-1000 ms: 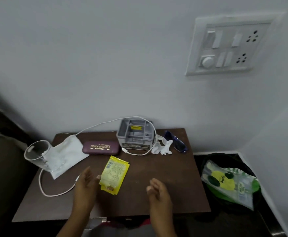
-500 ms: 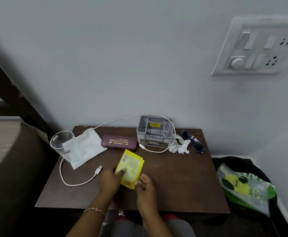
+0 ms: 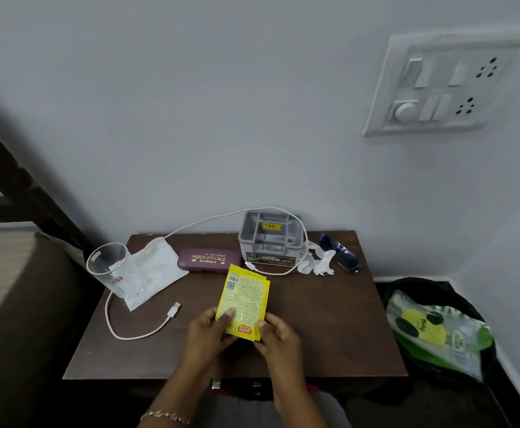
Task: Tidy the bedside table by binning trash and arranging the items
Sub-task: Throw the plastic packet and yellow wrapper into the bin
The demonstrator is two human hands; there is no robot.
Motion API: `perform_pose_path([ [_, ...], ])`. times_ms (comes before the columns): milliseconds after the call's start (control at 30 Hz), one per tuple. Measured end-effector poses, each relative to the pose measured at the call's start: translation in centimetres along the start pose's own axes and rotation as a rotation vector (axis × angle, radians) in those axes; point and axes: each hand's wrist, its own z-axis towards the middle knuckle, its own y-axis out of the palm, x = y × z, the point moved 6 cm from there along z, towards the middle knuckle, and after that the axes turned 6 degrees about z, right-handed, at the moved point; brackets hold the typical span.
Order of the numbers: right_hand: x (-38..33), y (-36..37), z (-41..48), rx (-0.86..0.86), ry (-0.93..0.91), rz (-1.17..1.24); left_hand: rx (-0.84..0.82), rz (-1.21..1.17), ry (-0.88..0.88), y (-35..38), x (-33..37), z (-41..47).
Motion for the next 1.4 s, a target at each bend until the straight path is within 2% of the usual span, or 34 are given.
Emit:
perform_pose_path([
  [167, -2.2, -3.0, -1.0, 0.068, -0.037, 0.093, -0.064, -0.005, 0.051, 2.9, 0.9, -1.7],
  [400, -3.8, -8.4, -2.1, 0.204, -0.100, 0.169, -0.068, -0.034, 0.144, 8.6, 1.0, -3.4],
  [867, -4.8, -19.1, -2.5, 0.469, -0.156, 0.233, -0.190, -0.002, 0.088, 19.6, -2.6, -4.2],
  [1167, -8.2, -30.1, 2.9, 0.803, -0.209, 0.312, -0.329, 0.052, 0.069, 28.8, -2.3, -3.7],
  [1267, -8.9, -33.8, 6.2, 0.853, -0.140, 0.210, -0.356, 0.063, 0.061, 30.5, -2.4, -4.4],
  [1400, -7.3, -36.8, 8.0, 0.759, 0.095, 0.144, -0.390, 0.044, 0.034, 31.1, -3.2, -5.4],
])
